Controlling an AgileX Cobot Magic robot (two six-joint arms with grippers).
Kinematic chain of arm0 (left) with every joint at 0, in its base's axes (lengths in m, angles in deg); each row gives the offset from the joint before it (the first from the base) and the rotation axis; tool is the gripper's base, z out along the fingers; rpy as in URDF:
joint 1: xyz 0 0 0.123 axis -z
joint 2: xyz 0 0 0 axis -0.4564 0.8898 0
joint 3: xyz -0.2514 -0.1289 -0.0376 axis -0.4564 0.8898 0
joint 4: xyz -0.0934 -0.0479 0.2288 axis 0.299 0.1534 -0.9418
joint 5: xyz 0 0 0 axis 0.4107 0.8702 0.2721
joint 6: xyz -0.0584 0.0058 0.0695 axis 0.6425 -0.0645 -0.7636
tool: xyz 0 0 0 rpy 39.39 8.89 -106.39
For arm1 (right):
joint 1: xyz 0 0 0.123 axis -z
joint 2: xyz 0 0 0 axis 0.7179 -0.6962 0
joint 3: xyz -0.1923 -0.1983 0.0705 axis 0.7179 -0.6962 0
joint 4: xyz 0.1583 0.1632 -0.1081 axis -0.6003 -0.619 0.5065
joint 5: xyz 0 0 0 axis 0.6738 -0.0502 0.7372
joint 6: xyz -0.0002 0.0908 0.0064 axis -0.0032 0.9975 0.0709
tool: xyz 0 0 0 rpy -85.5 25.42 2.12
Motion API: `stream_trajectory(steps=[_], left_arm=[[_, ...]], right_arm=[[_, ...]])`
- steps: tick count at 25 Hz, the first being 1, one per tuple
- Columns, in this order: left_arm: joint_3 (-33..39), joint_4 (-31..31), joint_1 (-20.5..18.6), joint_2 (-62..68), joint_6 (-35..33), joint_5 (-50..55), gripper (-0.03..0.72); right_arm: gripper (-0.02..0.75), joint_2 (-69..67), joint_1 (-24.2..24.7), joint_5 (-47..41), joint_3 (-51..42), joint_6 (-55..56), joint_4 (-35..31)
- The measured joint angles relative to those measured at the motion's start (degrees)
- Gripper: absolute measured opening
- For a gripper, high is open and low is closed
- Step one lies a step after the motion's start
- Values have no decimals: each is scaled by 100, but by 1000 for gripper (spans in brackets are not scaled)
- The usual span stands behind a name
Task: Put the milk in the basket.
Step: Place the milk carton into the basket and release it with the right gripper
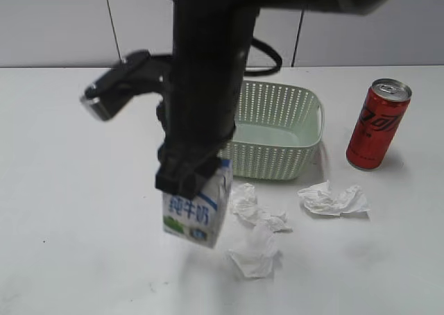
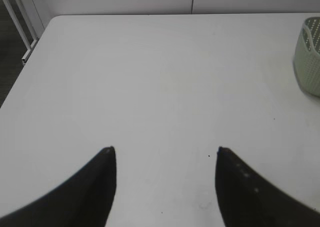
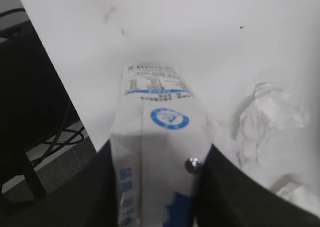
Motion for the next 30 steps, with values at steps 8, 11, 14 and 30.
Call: stream_trajectory(steps=[8,11,14,30], left_arm=[[0,0,0,0,0,0,462],[0,0,0,0,0,0,462],[0,0,0,0,0,0,462],[0,0,0,0,0,0,462]], right_arm=[[293,-49,133,-23,1728,0,1528],[293,-102,542,-29,1880,0,1756],[293,-178,1108,-30,1884,0,1588],[291,-1862,1980,449,1912,161,760]])
